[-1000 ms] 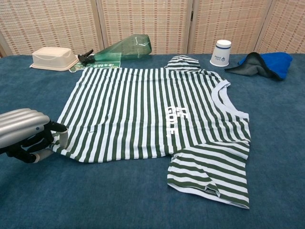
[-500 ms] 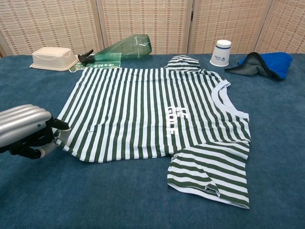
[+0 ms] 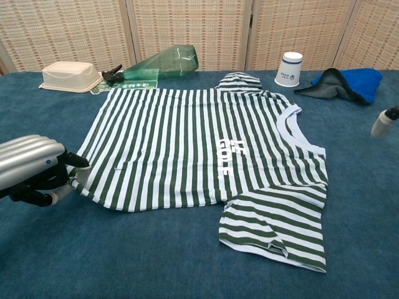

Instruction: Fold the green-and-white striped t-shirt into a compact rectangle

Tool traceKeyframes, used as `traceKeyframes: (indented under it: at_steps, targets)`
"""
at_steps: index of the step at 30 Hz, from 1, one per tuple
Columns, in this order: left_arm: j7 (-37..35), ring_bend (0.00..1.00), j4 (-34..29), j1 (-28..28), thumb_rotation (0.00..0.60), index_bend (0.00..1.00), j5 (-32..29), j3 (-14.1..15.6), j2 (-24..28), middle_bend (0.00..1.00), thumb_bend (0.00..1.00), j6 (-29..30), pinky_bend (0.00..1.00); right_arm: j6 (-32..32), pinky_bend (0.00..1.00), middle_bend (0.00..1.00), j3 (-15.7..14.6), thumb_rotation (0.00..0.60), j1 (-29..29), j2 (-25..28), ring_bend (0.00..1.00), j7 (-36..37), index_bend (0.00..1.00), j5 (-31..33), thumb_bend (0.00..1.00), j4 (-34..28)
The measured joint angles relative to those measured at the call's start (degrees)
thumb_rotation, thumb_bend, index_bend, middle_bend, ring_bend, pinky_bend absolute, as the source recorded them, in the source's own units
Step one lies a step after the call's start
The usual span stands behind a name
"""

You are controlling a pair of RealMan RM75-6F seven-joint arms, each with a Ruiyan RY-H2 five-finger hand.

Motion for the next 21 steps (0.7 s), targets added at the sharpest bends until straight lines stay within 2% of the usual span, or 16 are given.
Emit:
traceKeyframes:
  at_steps: [6,12,21]
  targets:
    - [-0.15,0.96,-0.35,0.01,0.600,0.57,-0.54,0.02,0.20,1.00,0.66,-0.42,1.00,-1.97,1.00,0.95,-0.30,0.600,1.95,-4.72,0.99,0.50,0.48,0.16,0.18,5.41]
    - [-0.34,0.96,-0.49,-0.01,0.600,0.57,-1.01,0.02,0.04,1.00,0.66,-0.85,1.00,-4.41,1.00,0.95,-0.20,0.600,4.22,-10.06,1.00,0.97,0.49,1.60,0.18,10.92]
    - [-0.67,0.95,-0.47,-0.15,0.600,0.57,-1.21,-0.14,0.02,1.00,0.66,-0.92,1.00,-6.88,1.00,0.95,-0.47,0.600,7.70,-16.10,1.00,1.33,0.50,2.50,0.20,15.89]
